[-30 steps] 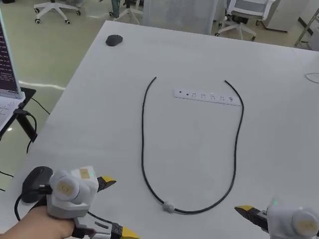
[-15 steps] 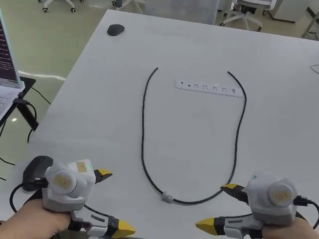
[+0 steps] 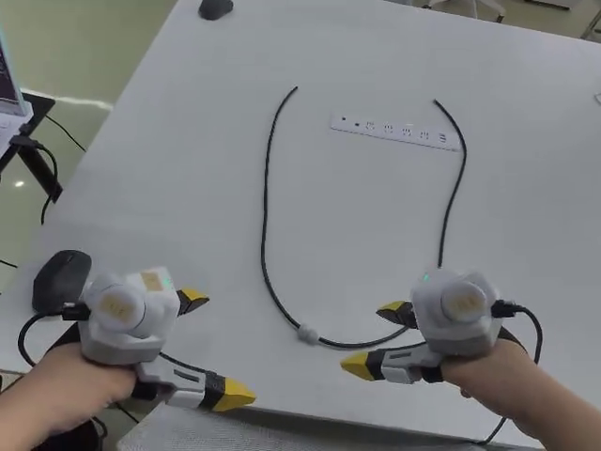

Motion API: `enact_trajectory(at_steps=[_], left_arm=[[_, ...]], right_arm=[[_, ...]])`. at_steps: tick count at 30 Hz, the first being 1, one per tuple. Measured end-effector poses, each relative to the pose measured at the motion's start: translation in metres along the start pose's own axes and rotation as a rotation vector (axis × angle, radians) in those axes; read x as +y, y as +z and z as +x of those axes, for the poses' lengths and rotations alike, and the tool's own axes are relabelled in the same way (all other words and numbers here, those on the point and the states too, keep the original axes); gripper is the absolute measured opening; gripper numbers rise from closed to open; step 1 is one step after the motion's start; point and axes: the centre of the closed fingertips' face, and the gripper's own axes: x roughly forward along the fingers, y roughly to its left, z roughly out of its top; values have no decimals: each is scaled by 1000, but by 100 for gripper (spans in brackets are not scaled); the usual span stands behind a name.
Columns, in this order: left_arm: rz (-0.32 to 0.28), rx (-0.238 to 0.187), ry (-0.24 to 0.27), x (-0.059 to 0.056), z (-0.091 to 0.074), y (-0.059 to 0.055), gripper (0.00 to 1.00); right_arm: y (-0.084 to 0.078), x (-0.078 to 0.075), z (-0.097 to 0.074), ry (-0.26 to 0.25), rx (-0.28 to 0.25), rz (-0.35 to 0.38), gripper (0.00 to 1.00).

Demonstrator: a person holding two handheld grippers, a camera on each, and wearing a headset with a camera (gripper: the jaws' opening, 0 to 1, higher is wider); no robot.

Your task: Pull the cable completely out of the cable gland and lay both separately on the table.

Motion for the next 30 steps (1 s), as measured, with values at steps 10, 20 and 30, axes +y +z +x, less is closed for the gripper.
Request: enact_trajectory(at_steps=[10, 20, 30], left_arm=[[-18, -19, 10, 6, -1, -1, 96], [-32, -8, -6, 4, 1, -9, 95], [-40, -1, -7, 5, 0, -13, 94]], right_arm=[[10, -8, 22, 15, 32, 3, 42], [8, -5, 48, 50, 97, -32, 33], [2, -1, 66, 89, 144, -33, 23]])
